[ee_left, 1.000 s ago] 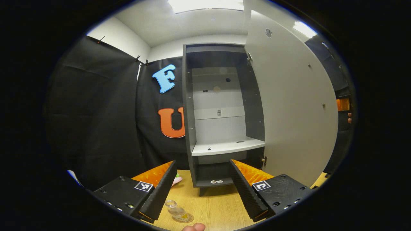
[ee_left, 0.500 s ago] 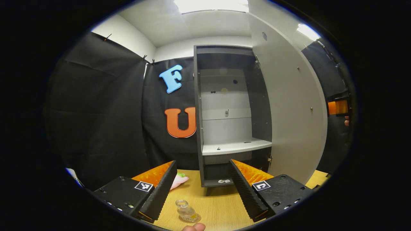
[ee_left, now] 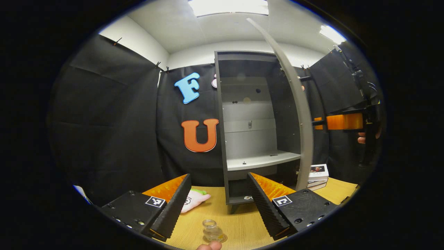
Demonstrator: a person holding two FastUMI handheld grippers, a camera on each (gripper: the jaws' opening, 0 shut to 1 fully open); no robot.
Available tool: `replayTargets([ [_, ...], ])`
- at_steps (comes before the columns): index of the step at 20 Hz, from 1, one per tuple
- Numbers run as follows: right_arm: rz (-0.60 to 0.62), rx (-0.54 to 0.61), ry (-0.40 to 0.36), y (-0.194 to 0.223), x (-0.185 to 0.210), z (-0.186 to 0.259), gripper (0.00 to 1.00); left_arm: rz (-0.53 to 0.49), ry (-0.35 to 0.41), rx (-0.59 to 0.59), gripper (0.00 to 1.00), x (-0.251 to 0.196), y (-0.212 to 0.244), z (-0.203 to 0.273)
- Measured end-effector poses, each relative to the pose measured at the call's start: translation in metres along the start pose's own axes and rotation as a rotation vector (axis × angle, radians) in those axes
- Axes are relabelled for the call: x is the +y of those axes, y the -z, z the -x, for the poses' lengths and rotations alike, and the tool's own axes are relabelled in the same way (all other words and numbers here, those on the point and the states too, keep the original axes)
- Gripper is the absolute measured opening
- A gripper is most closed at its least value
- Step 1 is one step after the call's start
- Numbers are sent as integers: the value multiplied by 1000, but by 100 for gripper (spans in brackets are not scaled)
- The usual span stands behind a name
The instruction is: Open the cabinet door with the right hand, grasp the bottle in the cabinet with the left hand and place it on the coaster, then close the cabinet door with the right hand.
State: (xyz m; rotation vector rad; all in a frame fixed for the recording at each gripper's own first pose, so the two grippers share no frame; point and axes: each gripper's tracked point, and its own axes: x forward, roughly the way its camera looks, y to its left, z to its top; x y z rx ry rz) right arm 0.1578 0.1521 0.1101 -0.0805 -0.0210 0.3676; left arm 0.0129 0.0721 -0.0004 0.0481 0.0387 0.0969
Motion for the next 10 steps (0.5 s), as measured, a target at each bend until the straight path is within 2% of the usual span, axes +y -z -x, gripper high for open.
replayTargets([
  [2, 7, 13, -29, 5, 9, -22, 88, 6, -5, 0, 96, 6, 0, -2],
  [5, -20, 33, -89, 13, 45, -57, 89, 4, -18, 6, 96, 15, 3, -5],
  [10, -26, 12, -81, 16, 56, -78, 89, 2, -38, 12, 96, 24, 10, -3],
])
